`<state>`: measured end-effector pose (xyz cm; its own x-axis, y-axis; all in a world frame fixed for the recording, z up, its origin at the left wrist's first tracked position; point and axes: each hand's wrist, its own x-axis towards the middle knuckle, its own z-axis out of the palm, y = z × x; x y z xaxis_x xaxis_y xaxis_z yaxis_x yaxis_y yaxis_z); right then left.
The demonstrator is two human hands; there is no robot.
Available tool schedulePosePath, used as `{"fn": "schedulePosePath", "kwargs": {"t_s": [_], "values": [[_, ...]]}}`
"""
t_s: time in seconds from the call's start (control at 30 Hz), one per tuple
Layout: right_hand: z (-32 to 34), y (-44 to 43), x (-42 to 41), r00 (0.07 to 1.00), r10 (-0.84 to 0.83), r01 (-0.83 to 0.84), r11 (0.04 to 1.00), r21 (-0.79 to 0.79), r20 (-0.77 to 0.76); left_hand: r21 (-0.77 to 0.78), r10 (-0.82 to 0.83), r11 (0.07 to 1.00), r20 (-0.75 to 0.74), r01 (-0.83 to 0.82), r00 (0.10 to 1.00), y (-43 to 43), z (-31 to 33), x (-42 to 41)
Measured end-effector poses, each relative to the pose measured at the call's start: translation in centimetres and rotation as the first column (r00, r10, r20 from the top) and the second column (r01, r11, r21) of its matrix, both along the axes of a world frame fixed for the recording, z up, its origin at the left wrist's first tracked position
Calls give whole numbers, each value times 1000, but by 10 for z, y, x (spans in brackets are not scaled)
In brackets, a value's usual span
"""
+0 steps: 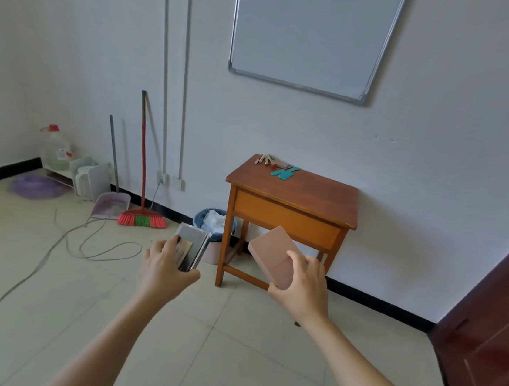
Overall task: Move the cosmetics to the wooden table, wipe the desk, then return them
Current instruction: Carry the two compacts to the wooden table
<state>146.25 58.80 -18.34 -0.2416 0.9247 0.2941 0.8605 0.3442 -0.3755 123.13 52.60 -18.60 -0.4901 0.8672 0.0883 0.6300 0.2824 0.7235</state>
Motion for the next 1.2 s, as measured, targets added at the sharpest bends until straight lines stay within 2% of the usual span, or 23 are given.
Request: {"fn": "schedulePosePath", "kwargs": {"t_s": [0.1, 0.33, 0.7, 0.87, 1.0, 1.2], "values": [[-10, 32, -11, 999, 17, -16, 999, -34, 39, -63, 5, 998, 28, -3, 1000, 24, -14, -8], [-25, 116, -77, 997, 26, -20, 997, -79, 71, -75, 49, 996, 54, -44, 997, 109, -27, -76], [-44, 211, -182, 994, -83, 93, 986, -135, 76, -143, -44, 988, 64, 53, 997, 255, -39, -186], [-59, 231, -157, 960, -204, 236, 958, -161, 194, -173, -195, 961, 123, 215, 973, 303, -54, -158], [-61, 262, -127, 946, -275, 294, 951, -98, 169, -194, -307, 923, 141, 331, 941, 342, -60, -124], [-62, 339, -85, 914, -393, 400, 915, -55, 100, -115, -416, 903, 9, 415, 909, 443, -37, -70]]}}
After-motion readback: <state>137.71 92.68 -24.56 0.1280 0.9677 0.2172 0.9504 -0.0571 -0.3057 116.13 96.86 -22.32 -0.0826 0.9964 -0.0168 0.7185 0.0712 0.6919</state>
